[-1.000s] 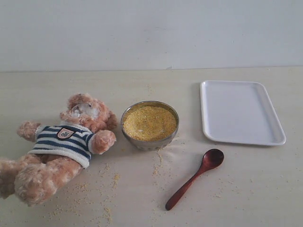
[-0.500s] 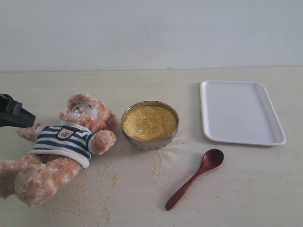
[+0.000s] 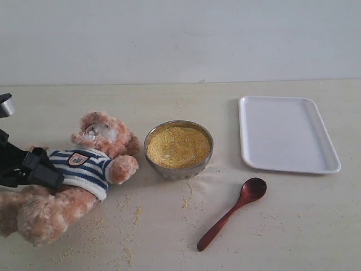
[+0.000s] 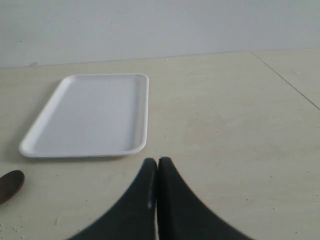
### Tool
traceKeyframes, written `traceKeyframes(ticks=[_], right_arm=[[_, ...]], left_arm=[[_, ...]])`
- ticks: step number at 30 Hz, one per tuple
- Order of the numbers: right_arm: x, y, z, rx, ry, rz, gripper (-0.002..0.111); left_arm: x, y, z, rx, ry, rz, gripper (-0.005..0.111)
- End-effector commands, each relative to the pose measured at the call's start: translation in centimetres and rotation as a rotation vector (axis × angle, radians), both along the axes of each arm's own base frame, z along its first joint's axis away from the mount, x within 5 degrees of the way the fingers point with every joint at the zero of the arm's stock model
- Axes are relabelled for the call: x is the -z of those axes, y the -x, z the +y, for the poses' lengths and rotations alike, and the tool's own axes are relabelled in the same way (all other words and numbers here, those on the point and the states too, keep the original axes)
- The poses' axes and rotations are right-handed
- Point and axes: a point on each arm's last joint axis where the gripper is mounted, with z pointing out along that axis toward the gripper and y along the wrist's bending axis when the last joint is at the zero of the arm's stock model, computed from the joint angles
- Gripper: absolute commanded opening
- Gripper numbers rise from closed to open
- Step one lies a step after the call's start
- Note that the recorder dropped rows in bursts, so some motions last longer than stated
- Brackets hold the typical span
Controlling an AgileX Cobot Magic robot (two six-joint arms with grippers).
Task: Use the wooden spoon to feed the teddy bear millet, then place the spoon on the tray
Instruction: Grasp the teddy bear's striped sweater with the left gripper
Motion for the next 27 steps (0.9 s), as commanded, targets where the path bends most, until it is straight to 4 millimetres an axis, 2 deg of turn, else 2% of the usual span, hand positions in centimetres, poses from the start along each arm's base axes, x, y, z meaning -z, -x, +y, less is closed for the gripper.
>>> traceKeyframes(ticks=[1,6,11,13,16,18,20,21,22,23,24,27], right_arm=[[0.1,0.0,0.0,0.006,0.002,-0.007,0.000],[0.1,0.0,0.0,0.006,0.002,-0.007,0.000],[0.1,0.0,0.0,0.006,0.002,-0.007,0.000],[0.1,0.0,0.0,0.006,0.002,-0.007,0.000],[0.1,0.0,0.0,0.006,0.002,-0.007,0.000],[0.1,0.0,0.0,0.006,0.002,-0.007,0.000],[0.1,0.0,0.0,0.006,0.002,-0.007,0.000],[0.1,0.0,0.0,0.006,0.002,-0.007,0.000],[0.1,0.0,0.0,0.006,0.002,-0.007,0.000],[0.1,0.0,0.0,0.006,0.002,-0.007,0.000],[0.1,0.0,0.0,0.006,0.002,-0.007,0.000],[0.1,0.0,0.0,0.006,0.002,-0.007,0.000]], left_arm=[[1.3,-0.4,-0.1,-0.053,0.040,0.046,0.110],[2.9,-0.5,-0.4,-0.093,0.083,0.110,0.110],[4.8,-1.6,-0.6,-0.240,0.166,0.144,0.110],[5.7,-2.4,-0.5,-0.348,0.197,0.134,0.110],[6.5,-3.1,-0.8,-0.365,0.264,0.103,0.110],[6.2,-3.9,-0.9,-0.366,0.296,0.033,0.107],[5.9,-4.4,-0.9,-0.403,0.326,0.005,0.091],[5.8,-4.6,-0.9,-0.401,0.339,-0.022,0.063],[5.7,-4.6,-1.0,-0.384,0.338,-0.032,0.047],[5.7,-4.6,-1.0,-0.358,0.339,-0.047,0.020],[5.6,-4.6,-1.1,-0.348,0.348,-0.050,0.006],[5.5,-4.6,-1.3,-0.335,0.368,-0.051,0.009]])
